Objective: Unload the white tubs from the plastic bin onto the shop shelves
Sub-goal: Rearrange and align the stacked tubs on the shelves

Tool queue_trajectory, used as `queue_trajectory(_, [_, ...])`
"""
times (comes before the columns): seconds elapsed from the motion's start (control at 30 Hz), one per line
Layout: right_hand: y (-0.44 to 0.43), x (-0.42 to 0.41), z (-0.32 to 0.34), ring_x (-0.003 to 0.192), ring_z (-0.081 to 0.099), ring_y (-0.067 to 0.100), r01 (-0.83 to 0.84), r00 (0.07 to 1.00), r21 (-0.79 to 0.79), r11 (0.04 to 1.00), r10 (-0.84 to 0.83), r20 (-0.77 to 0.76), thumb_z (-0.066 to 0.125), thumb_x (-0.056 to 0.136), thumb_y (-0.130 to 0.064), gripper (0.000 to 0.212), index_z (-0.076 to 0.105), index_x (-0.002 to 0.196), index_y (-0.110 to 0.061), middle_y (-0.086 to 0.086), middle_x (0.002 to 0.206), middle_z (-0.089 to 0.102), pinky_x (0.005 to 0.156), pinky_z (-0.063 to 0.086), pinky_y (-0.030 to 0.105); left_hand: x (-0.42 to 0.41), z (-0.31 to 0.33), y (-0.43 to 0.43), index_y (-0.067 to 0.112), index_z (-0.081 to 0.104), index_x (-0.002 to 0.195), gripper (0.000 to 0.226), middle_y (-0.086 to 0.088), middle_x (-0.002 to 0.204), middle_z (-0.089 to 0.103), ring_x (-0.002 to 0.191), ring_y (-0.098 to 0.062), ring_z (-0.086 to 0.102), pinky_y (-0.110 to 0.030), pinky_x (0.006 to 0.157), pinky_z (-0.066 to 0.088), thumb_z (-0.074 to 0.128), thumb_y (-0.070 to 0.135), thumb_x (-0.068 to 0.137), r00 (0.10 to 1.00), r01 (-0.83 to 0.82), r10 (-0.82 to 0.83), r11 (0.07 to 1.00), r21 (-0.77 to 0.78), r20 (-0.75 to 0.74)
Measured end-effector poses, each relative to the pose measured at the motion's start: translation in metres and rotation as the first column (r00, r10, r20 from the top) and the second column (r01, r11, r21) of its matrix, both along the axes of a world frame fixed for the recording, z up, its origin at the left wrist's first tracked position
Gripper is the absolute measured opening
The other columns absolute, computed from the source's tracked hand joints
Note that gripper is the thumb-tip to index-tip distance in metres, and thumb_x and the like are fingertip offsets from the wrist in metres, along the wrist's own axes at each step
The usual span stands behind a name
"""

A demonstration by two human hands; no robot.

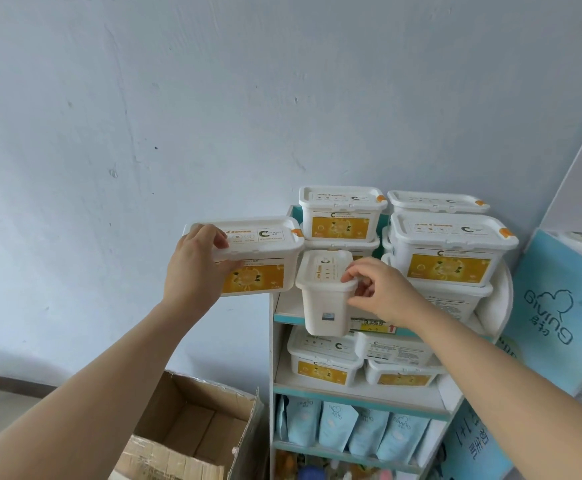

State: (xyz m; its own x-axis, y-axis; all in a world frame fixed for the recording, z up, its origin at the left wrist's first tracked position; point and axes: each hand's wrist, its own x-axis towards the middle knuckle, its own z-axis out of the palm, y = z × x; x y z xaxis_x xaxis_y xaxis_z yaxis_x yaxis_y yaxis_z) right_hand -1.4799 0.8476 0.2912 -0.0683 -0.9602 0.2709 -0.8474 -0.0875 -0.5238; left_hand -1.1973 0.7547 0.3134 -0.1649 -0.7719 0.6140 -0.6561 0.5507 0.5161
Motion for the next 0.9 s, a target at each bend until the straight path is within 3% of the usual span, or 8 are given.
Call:
queue_trajectory(0.13, [-0.006,-0.004,0.001,0.1,0.057,0.01,0.015,0.987,0.083,0.996,-0.002,-0.163,0.068,0.083,-0.013,0.034,0.057,0.109,-0.032,-0.016,0.12,0.054,0.087,0.046,0.027,0.0,0.002,0.002,0.022,0.047,0.083,0.035,0.004,0.104,0.059,0.096,-0.022,0.054,-0.028,0.071,0.038,0.081,0.021,0.073,1.0,0.013,-0.013,1.0,-0.007,0.012])
queue_trajectory(0.33, [-0.012,0.001,0.013,0.092,0.054,0.007,-0.006,0.946,0.061,0.998,0.025,-0.324,0.073,0.08,-0.028,0.031,0.061,0.109,-0.031,-0.015,0.109,0.06,0.078,0.043,0.026,0.009,0.006,0.0,0.022,0.049,0.084,0.034,0.006,0.103,0.058,0.097,-0.021,0.054,-0.031,0.073,0.041,0.081,0.022,0.073,1.0,0.0,0.0,1.0,0.002,-0.005])
queue_trajectory(0.47, [-0.027,0.013,0.003,0.099,0.052,0.009,-0.007,0.952,-0.034,0.999,-0.003,-0.306,0.075,0.076,-0.038,0.029,0.063,0.101,-0.029,-0.013,0.107,0.06,0.08,0.04,0.025,0.015,0.011,0.001,0.021,0.05,0.084,0.033,0.006,0.104,0.058,0.096,-0.02,0.053,-0.031,0.073,0.041,0.081,0.022,0.073,1.0,-0.01,0.009,1.0,-0.005,-0.023])
queue_trajectory(0.63, [-0.04,0.009,-0.009,0.116,0.042,0.016,0.094,0.96,-0.071,0.993,-0.109,-0.259,0.072,0.075,-0.049,0.047,0.06,0.117,-0.034,-0.011,0.119,0.057,0.102,0.033,0.04,0.015,0.012,0.002,0.02,0.051,0.085,0.032,0.008,0.103,0.057,0.096,-0.018,0.053,-0.028,0.073,0.039,0.081,0.02,0.073,0.999,-0.005,0.005,1.0,0.01,-0.045])
queue_trajectory(0.9, [-0.045,-0.015,-0.011,0.108,0.049,0.017,0.207,0.944,-0.028,0.978,-0.207,-0.257,0.081,0.07,-0.028,0.046,0.059,0.111,-0.023,-0.005,0.114,0.057,0.095,0.042,0.036,0.004,0.008,0.0,0.02,0.05,0.084,0.032,0.009,0.102,0.057,0.094,-0.016,0.052,-0.028,0.073,0.04,0.081,0.019,0.074,0.999,0.012,-0.01,0.999,0.032,-0.051])
